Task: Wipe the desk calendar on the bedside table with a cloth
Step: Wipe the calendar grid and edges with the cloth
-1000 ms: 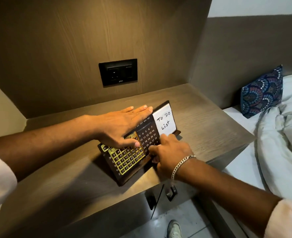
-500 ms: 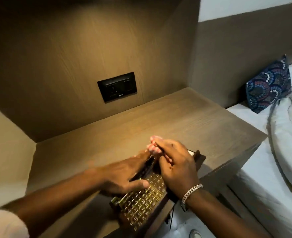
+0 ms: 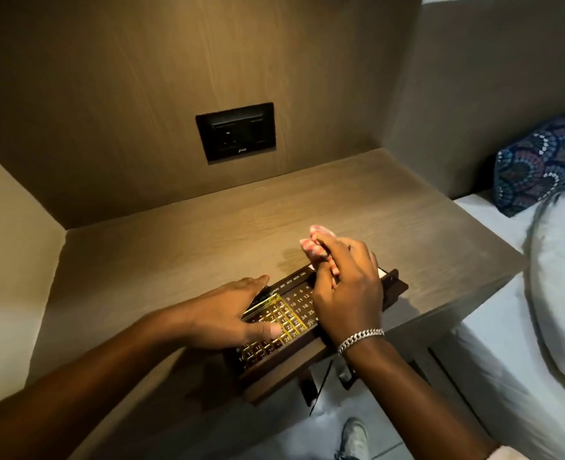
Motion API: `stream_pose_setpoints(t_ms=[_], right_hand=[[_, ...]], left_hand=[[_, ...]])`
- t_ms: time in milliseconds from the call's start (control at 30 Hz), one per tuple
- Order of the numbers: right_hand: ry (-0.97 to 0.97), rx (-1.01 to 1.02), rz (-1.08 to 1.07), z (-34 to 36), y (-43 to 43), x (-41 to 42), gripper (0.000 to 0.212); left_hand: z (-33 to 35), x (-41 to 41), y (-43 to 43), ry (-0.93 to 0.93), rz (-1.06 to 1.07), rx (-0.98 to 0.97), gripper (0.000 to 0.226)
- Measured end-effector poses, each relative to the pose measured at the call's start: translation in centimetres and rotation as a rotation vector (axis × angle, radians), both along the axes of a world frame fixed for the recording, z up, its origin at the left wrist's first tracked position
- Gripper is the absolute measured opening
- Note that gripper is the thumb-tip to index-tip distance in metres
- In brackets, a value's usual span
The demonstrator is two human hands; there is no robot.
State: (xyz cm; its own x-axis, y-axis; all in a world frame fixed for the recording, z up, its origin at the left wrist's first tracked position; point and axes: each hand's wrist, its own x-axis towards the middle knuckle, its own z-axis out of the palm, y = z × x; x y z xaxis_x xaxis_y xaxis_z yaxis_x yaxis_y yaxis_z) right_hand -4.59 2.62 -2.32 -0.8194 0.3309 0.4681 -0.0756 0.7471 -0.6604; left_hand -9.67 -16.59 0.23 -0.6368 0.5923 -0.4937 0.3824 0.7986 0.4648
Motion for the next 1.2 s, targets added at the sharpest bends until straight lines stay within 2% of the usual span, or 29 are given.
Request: stream_pose_setpoints(t_ms=[100,200,267,400,533,567,633,733,800,1033,1200], right_hand=[[0.055,-0.029,0.000,-0.1,0.1,0.1,0.047],[0.100,-0.032,-0.006,-0.3,0.0,0.2,0.047],[0.134,-0.048,-0.012,-0.5,0.2,0.3,0.048],[0.240,-0.098,-0.048,-1.0,0.5,0.9,0.048],[0.323,-0.141,-0.019,-1.1,1.1,0.6,0.046],[0.320,-0.145,0.008,-1.0,1.2,0.2,0.046],[0.297,-0.133,0.060,-0.8,1.5,-0.8,0.046],[0.241,-0.087,0.097,-0.5,1.2,-2.0,0.051],[0.177,-0.036,0.087,-0.6,0.3,-2.1,0.054],[0.048,0.047,0.070,-1.0,-1.0,-0.7,0.044],[-0.001,-0.095,0.075,-0.6,-1.5,0.0,0.041]], left_hand=[[0.5,-1.4,1.4,0.053,0.187,0.142,0.057],[0.0,-3.0,3.0,0.005,0.368,0.178,0.031],[-0.6,-3.8,3.6,-0.053,0.451,0.176,0.024],[-0.5,-4.6,3.6,-0.317,0.519,0.206,0.020],[1.6,-5.1,3.3,-0.380,0.523,0.387,0.029],[2.5,-5.2,3.3,-0.352,0.531,0.431,0.032],[4.1,-5.5,3.6,-0.184,0.523,0.456,0.033],[5.6,-5.7,4.5,0.144,0.493,0.368,0.027],[5.9,-5.7,5.0,0.276,0.470,0.339,0.022],[5.9,-4.7,5.7,0.502,0.352,0.346,0.018],[5.6,-4.6,5.8,0.631,0.291,0.343,0.017]])
